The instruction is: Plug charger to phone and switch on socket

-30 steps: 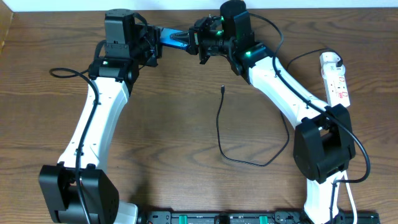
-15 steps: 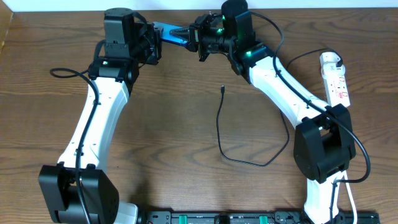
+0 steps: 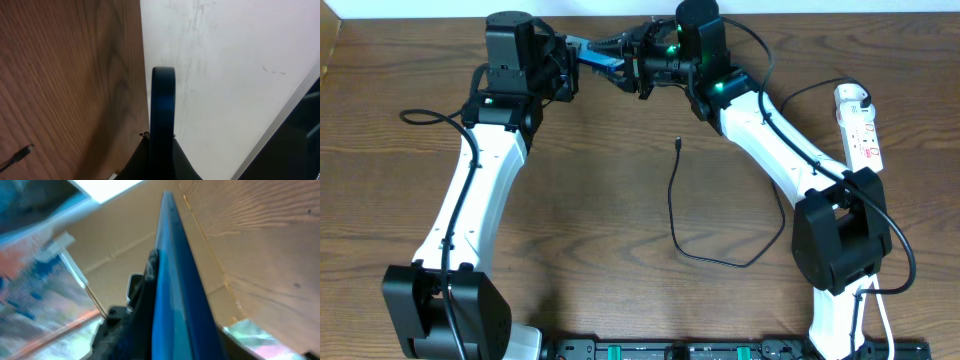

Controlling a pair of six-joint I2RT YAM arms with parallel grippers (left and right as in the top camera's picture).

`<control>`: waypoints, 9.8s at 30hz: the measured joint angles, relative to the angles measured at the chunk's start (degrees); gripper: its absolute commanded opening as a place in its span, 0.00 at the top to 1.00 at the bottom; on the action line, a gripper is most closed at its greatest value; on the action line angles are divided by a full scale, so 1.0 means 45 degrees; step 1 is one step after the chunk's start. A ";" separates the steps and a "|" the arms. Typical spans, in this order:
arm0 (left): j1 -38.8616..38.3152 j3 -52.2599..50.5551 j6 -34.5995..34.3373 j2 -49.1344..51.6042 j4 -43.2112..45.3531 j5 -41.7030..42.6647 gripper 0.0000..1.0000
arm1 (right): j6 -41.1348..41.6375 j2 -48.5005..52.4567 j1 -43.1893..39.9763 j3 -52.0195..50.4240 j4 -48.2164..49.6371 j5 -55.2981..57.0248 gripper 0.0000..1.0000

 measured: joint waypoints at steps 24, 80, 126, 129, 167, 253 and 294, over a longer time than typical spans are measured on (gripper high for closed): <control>0.3594 0.0000 1.0336 0.0000 -0.0112 1.1638 0.93 | -1.6300 0.0000 -0.2987 0.0112 -1.0044 0.2759 0.16; 0.0476 -0.1928 0.9748 0.0112 -0.3521 0.8145 0.93 | -1.7354 0.0010 0.0238 0.1574 -1.1438 0.3551 0.91; 0.0486 -0.2152 0.9700 0.0117 -0.2385 0.7742 0.93 | -2.0696 0.0092 0.0243 0.1467 -1.2546 0.1865 0.99; 0.0379 -0.2137 0.9700 0.0117 -0.2390 0.7674 0.93 | -2.0458 0.0131 0.0204 0.1457 -1.2322 0.1972 0.99; -0.0321 -0.2127 0.9515 0.0005 -0.2793 0.7461 0.87 | -1.9142 0.0214 0.0330 0.1384 -1.0642 0.2161 0.99; 0.2477 -0.2132 0.9957 0.0073 -0.3225 0.7771 0.93 | -1.6417 0.3128 0.0627 0.1486 -1.3731 0.9578 0.88; 0.2535 -0.2132 0.9486 0.0097 0.1875 1.0496 0.93 | -2.2673 -0.1331 -0.1078 0.1574 -1.4353 0.1632 0.99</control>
